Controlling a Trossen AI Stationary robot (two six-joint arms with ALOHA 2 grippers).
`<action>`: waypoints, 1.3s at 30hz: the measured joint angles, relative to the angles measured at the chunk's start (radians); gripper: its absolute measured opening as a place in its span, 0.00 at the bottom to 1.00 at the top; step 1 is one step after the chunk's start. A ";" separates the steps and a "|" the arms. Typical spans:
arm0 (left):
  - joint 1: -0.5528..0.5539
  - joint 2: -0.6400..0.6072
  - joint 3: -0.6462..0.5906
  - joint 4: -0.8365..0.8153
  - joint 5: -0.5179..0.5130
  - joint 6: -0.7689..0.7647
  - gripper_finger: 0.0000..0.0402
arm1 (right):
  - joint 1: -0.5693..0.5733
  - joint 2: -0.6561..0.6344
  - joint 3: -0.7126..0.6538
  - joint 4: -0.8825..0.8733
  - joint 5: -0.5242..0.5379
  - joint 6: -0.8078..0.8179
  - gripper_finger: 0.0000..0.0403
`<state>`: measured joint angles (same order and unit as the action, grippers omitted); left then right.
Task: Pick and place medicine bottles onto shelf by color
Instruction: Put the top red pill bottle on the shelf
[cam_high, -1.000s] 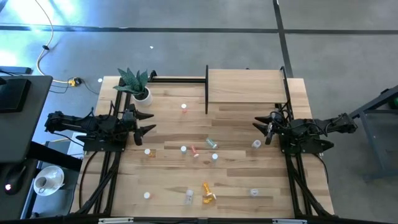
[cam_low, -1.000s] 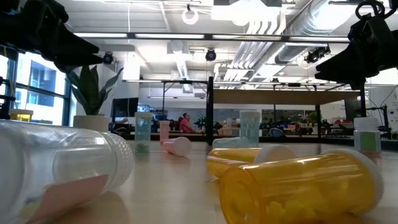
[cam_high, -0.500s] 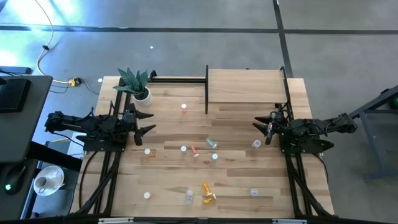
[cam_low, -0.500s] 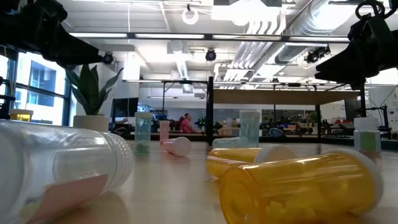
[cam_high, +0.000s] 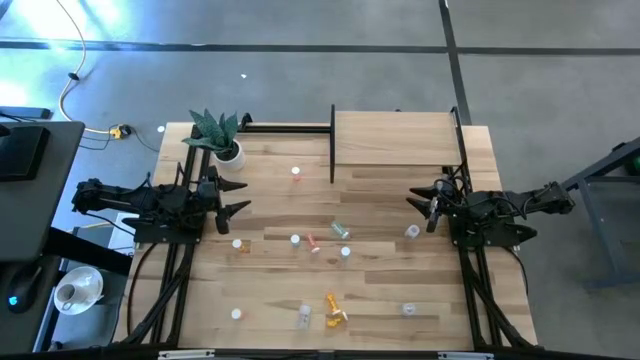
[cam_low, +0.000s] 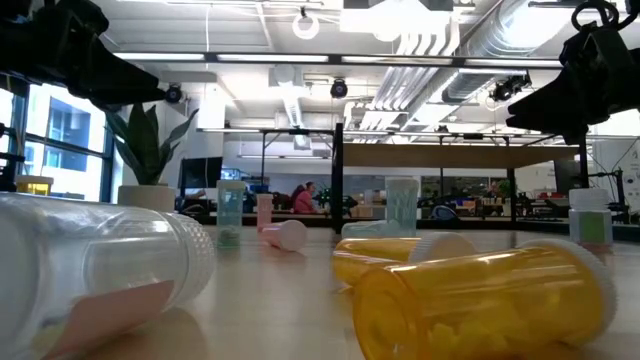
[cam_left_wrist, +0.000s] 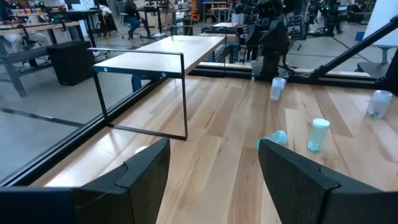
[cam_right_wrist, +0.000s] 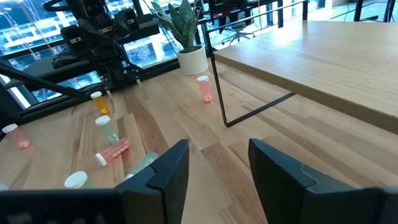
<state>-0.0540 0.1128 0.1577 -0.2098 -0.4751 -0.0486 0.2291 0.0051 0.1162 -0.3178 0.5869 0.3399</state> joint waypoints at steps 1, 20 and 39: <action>0.000 0.000 0.000 0.003 0.000 0.000 0.59 | 0.000 0.000 0.000 0.000 0.000 0.000 0.39; 0.000 0.000 0.000 0.051 -0.003 -0.001 0.59 | 0.000 0.000 0.000 0.000 0.000 0.000 0.39; 0.002 0.096 0.000 0.479 -0.003 0.148 0.59 | 0.000 0.000 0.000 0.000 0.000 0.000 0.39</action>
<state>-0.0517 0.2088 0.1577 0.2692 -0.4780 0.0995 0.2288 0.0051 0.1162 -0.3177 0.5869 0.3397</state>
